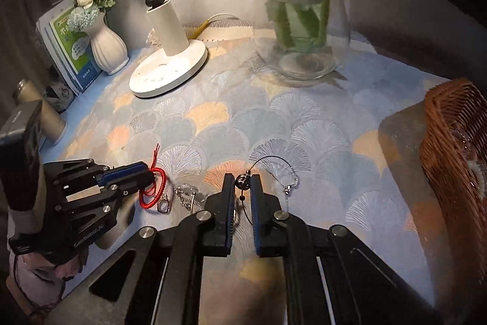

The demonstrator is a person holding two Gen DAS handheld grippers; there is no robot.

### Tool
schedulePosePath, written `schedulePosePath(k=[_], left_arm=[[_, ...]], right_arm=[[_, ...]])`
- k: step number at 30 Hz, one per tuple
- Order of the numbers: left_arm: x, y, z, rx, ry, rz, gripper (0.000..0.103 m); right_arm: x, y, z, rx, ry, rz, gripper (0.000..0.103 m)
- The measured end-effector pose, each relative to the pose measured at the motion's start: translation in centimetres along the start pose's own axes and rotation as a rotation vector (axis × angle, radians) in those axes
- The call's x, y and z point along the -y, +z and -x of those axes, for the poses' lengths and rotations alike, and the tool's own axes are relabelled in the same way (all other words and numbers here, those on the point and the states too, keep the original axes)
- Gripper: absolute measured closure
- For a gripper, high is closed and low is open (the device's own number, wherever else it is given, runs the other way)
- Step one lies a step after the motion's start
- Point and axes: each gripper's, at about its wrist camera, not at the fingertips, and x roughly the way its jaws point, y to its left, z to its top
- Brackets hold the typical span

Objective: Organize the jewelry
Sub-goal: 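Close left tool on red string bracelet while right tool closes on hoop earring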

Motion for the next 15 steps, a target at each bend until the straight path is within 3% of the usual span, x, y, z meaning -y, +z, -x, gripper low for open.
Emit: schedulePosePath(k=[5, 13, 15], left_arm=[[-0.2, -0.2, 0.3, -0.005, -0.006, 0.013, 0.097], [-1.9, -2.5, 4.8, 0.046, -0.139, 0.137, 0.098], [-1.7, -2.9, 6.0, 0.055, -0.143, 0.138, 0.098]], right_arm=[[1.5, -2.7, 3.1, 0.015, 0.008, -0.04, 0.093], [1.5, -7.1, 7.0, 0.056, 0.049, -0.085, 0.093], [1.3, -7.8, 7.7, 0.062, 0.061, -0.094, 0.093]])
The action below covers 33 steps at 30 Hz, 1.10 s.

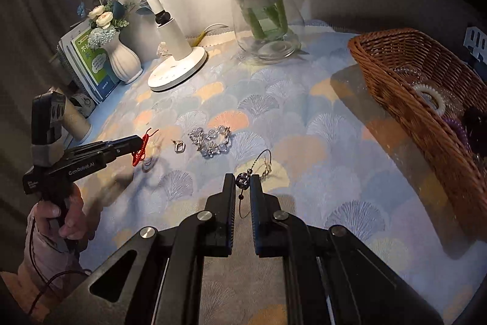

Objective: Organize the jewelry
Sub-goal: 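Close left tool on red string bracelet while right tool closes on hoop earring, then carry red bracelet in left tool and hoop earring in right tool to basket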

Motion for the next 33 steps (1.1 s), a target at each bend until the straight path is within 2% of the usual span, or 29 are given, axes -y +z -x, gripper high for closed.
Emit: schedulePosePath(k=[9, 12, 14, 17, 23, 28, 33], left_arm=[[1.7, -0.7, 1.2, -0.01, -0.016, 0.005, 0.097], [2.8, -0.2, 1.0, -0.017, -0.025, 0.021, 0.097], [4.1, 0.2, 1.1, -0.008, -0.038, 0.008, 0.097], [6.8, 1.2, 1.3, 0.009, -0.055, -0.039, 0.097], [13.9, 4.7, 0.7, 0.034, -0.11, -0.165, 0.097], [20.4, 8.3, -1.1, 0.051, -0.159, -0.273, 0.097], [25.6, 11.9, -4.4, 0.044, -0.217, -0.314, 0.097]], right_arm=[[0.0, -1.6, 2.6, 0.037, 0.102, -0.063, 0.093], [1.1, -2.1, 3.7, 0.049, 0.203, -0.131, 0.093], [1.7, -2.4, 4.6, 0.064, 0.219, -0.151, 0.093], [2.4, -2.3, 6.4, 0.092, 0.202, -0.157, 0.093], [5.0, -1.5, 12.0, 0.217, 0.14, -0.167, 0.093], [8.7, 0.2, 16.5, 0.329, 0.033, -0.179, 0.093], [13.4, 1.8, 17.8, 0.361, -0.071, -0.242, 0.093]])
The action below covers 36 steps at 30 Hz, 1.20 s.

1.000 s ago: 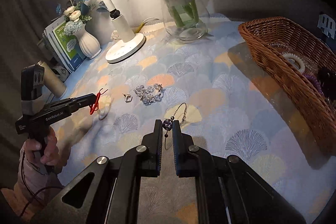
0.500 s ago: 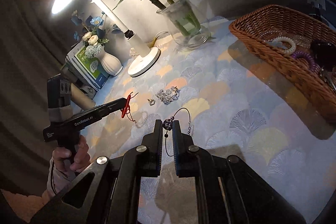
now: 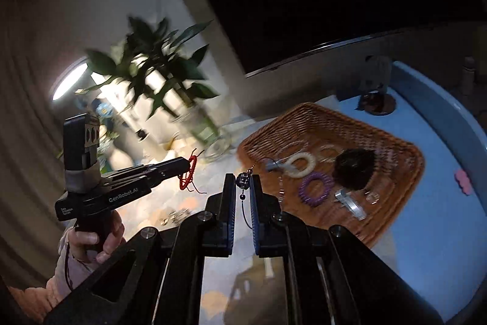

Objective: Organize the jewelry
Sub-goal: 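Carry red bracelet in left tool and hoop earring in right tool to basket, then open left tool releasing red bracelet while right tool releases earring into basket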

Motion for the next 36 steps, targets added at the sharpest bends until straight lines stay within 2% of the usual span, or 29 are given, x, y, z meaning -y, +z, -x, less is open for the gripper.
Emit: schedulePosePath(k=[5, 9, 13, 19, 23, 25, 26, 29, 33, 36], left_arm=[[2.3, 2.4, -4.5, -0.027, -0.064, -0.024, 0.097], [4.1, 2.6, -8.1, -0.081, -0.085, -0.051, 0.097], [6.0, 1.4, -10.8, -0.127, -0.084, -0.088, 0.097], [6.8, -0.2, -13.6, -0.19, -0.074, -0.104, 0.097], [6.8, -0.8, -13.3, -0.185, -0.071, -0.123, 0.097], [6.6, -1.0, -12.9, -0.189, -0.087, -0.115, 0.093], [6.5, -1.0, -12.6, -0.194, -0.095, -0.112, 0.086], [6.4, -1.2, -11.2, -0.174, -0.096, -0.116, 0.051], [6.1, -1.9, -8.1, -0.126, -0.113, -0.12, 0.048], [5.5, -2.4, -5.7, -0.092, -0.102, -0.111, 0.048]], right_arm=[[4.2, 1.4, -1.1, -0.014, -0.107, -0.048, 0.093], [6.8, 1.0, -2.3, -0.044, -0.161, -0.091, 0.093], [8.0, 0.1, -3.7, -0.08, -0.256, -0.077, 0.093], [8.1, -1.0, -5.5, -0.129, -0.32, -0.047, 0.093], [8.0, -1.5, -6.2, -0.147, -0.328, -0.042, 0.092], [8.1, -1.7, -5.9, -0.158, -0.286, -0.07, 0.091], [8.3, -1.7, -5.8, -0.162, -0.261, -0.09, 0.09], [8.4, -1.9, -5.0, -0.161, -0.216, -0.131, 0.087], [7.8, -2.3, -3.7, -0.136, -0.195, -0.153, 0.079], [6.8, -2.6, -2.9, -0.125, -0.17, -0.154, 0.076]])
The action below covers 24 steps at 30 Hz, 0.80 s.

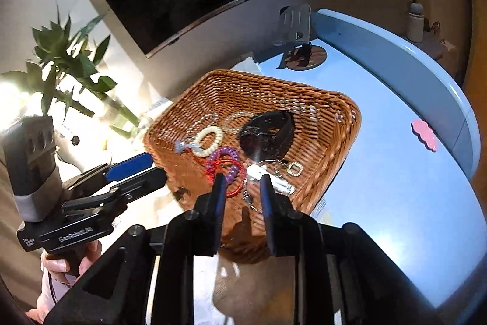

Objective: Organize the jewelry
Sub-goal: 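Open left tool releasing red bracelet while right tool releases earring into basket, then move both tools toward silver chain bracelet and small silver ring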

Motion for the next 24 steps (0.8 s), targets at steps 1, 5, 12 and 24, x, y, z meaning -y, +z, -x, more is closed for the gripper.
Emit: schedulePosePath(k=[1, 5, 12, 24], left_arm=[[-0.2, -0.3, 0.9, 0.01, 0.004, 0.005, 0.048], [-1.5, -2.1, 5.0, 0.054, 0.027, 0.039, 0.048], [-6.4, -7.2, 13.0, 0.145, 0.109, 0.16, 0.047], [-16.8, -18.3, 19.7, 0.195, 0.233, 0.444, 0.043]], right_arm=[[-0.4, -0.2, 0.3, 0.001, 0.011, 0.006, 0.076], [-2.7, -1.2, 1.1, 0.012, 0.042, 0.051, 0.076], [-7.2, -3.5, 0.7, -0.021, 0.106, 0.127, 0.072], [-15.9, -7.8, -3.3, -0.14, 0.154, 0.29, 0.072]])
